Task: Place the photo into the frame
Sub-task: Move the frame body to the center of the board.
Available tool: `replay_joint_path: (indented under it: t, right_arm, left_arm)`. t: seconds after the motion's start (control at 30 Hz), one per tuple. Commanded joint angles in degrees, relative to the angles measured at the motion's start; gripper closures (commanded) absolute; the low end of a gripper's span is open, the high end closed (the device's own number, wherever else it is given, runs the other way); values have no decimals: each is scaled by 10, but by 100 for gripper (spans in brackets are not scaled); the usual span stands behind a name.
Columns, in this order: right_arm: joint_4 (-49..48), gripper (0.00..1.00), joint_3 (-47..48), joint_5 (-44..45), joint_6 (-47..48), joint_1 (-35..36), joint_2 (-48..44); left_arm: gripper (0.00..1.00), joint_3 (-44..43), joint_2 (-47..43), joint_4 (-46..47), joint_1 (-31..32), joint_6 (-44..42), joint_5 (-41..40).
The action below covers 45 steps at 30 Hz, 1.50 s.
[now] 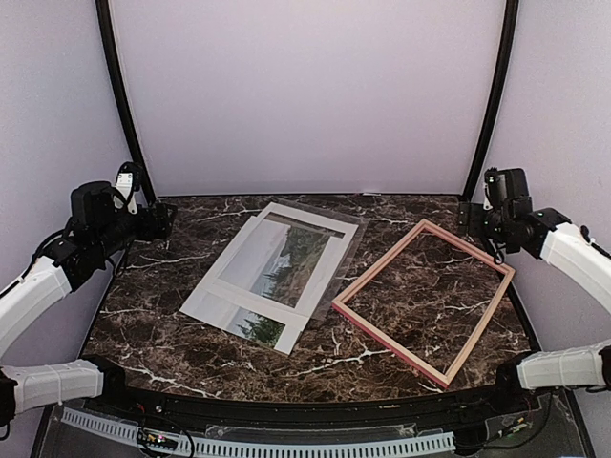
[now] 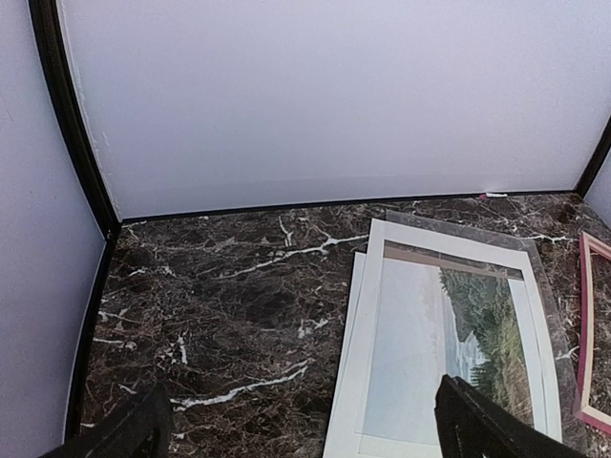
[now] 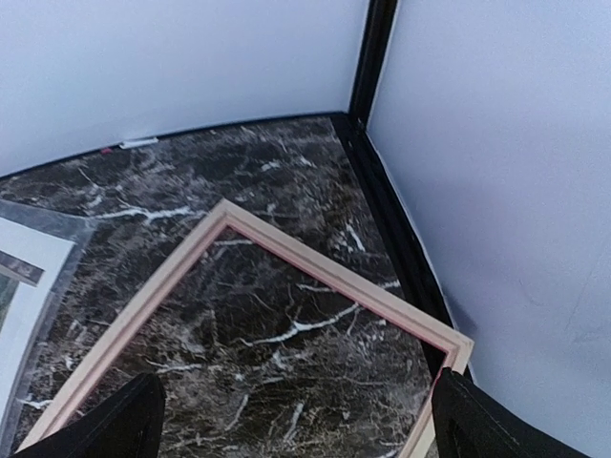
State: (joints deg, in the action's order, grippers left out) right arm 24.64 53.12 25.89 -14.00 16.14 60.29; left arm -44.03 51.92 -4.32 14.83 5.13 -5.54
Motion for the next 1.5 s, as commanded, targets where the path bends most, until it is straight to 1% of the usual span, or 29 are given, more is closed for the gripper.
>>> replay_joint_path:
  t: [0.0, 0.1, 0.2, 0.33, 0.43, 0.5, 0.57, 0.67, 0.93, 1.1, 1.27, 1.47]
  right_arm:
    - [79, 1, 13, 9, -50, -65, 59]
    - [66, 1, -19, -71, -68, -137, 71]
    - [54, 1, -49, -95, -78, -190, 83]
    - [39, 1, -80, -151, -95, -242, 109]
    - [10, 1, -113, -173, -114, -275, 126]
    - [-8, 3, -133, -202, -119, -294, 139]
    - [-31, 8, -148, -228, -124, -300, 150]
    - [-50, 14, -160, -241, -130, -300, 169]
    - [-70, 45, -155, -255, -112, -300, 223]
    - [-74, 65, -127, -246, -90, -294, 269]
    - [-52, 77, -75, -196, -53, -264, 323]
    - [-43, 83, -8, -174, -7, -217, 395]
  left_arm:
    - [1, 1, -4, 7, 5, 2, 10]
    - [1, -2, -1, 4, 8, 7, 16]
    - [1, -5, 0, 2, 8, 11, 22]
    - [1, -7, 0, 3, 8, 18, 34]
    - [1, -8, 0, 4, 8, 23, 44]
    - [1, -10, -1, 4, 8, 26, 50]
    - [1, -9, -3, 5, 8, 28, 53]
    - [1, -9, -4, 6, 8, 26, 54]
    - [1, -12, 2, -2, 8, 29, 74]
    - [1, -27, 40, -26, 9, 57, 81]
    - [1, -46, 91, -51, 11, 85, 110]
    - [1, -59, 136, -65, 18, 101, 114]
